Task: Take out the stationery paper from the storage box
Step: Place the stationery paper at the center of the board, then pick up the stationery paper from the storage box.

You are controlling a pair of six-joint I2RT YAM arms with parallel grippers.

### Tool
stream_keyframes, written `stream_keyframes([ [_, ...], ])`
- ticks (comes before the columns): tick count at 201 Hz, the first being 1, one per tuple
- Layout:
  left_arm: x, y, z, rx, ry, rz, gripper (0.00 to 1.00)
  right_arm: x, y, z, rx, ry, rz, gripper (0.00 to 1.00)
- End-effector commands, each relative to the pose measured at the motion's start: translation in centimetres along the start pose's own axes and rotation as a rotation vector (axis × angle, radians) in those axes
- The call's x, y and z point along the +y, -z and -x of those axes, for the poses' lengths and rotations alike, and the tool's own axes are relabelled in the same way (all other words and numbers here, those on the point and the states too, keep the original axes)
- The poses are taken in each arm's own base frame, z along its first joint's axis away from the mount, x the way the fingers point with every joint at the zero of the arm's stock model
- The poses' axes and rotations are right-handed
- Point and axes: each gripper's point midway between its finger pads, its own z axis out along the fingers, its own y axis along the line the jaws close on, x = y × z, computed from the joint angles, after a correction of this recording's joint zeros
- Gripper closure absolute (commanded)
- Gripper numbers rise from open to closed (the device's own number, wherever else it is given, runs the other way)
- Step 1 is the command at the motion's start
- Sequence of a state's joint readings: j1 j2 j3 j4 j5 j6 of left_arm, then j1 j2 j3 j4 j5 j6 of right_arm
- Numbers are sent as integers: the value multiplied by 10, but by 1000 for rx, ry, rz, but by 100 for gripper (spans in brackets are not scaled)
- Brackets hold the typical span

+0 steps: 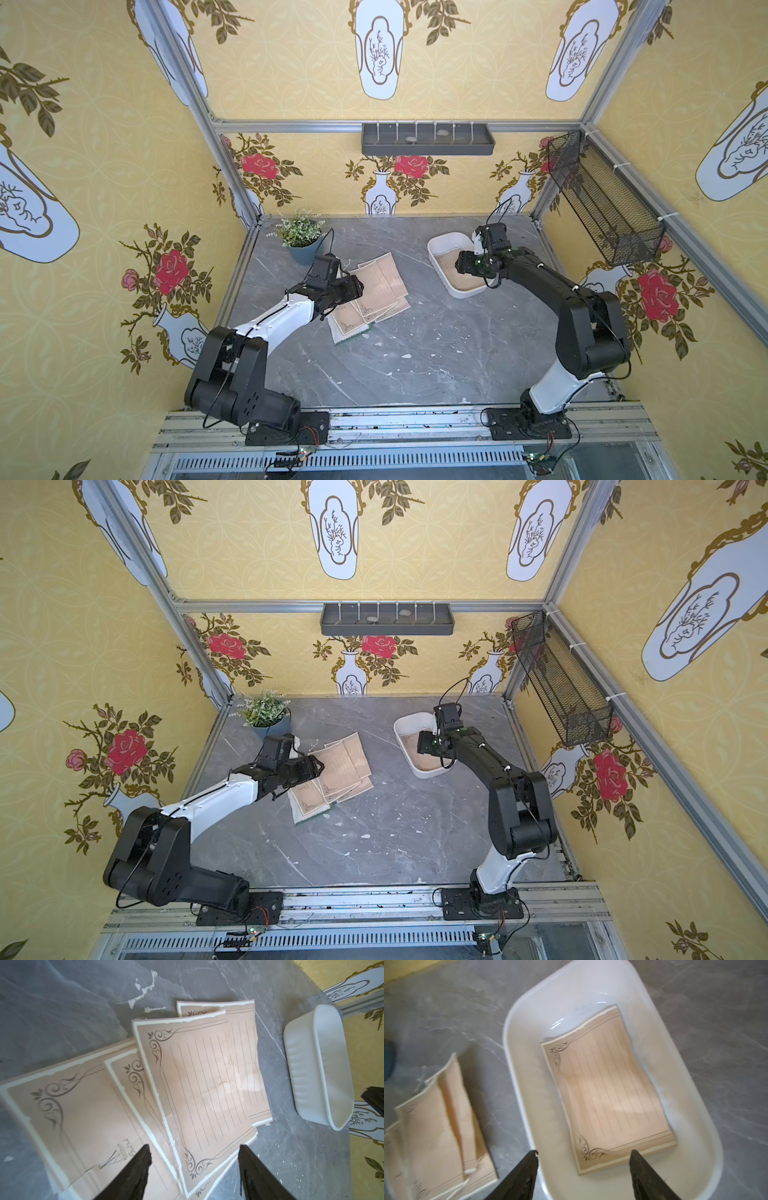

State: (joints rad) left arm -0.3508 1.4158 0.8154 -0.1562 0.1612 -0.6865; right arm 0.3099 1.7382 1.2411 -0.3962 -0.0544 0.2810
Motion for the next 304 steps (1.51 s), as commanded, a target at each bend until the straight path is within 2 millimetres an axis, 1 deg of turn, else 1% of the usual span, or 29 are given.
stream_keyframes([
  [1, 6, 17, 6, -49, -20, 38, 31, -29, -23, -1, 35, 36, -170, 33],
  [12, 3, 26, 9, -68, -29, 35, 31, -36, -37, -2, 58, 45, -222, 34],
  [30, 0, 38, 10, -77, -45, 28, 31, -43, -57, -3, 82, 68, -258, 33],
  [46, 1, 43, 8, -83, -49, 29, 31, -48, -72, -1, 101, 85, -278, 33],
  [70, 3, 46, 5, -84, -49, 31, 31, -51, -85, 4, 110, 99, -285, 33],
  [105, 3, 46, 3, -84, -44, 26, 31, -48, -95, 16, 91, 133, -264, 33],
  [121, 4, 46, 4, -84, -44, 28, 31, -48, -101, 18, 106, 132, -237, 33],
  [167, 6, 45, 1, -81, -38, 31, 31, -54, -108, 17, 126, 103, -178, 33],
  [188, 7, 45, -1, -78, -36, 31, 32, -57, -112, 11, 155, 87, -159, 35],
  [226, 8, 44, -1, -76, -33, 34, 32, -57, -119, -6, 234, 65, -119, 50],
  [258, 8, 44, -3, -72, -31, 33, 32, -59, -122, -17, 288, 83, -120, 69],
  [281, 9, 44, -3, -74, -28, 32, 32, -59, -121, -19, 306, 97, -122, 84],
  [289, 9, 44, -4, -73, -28, 32, 32, -60, -120, -20, 311, 100, -126, 88],
  [304, 9, 44, -4, -71, -26, 33, 33, -60, -119, -19, 311, 104, -132, 99],
])
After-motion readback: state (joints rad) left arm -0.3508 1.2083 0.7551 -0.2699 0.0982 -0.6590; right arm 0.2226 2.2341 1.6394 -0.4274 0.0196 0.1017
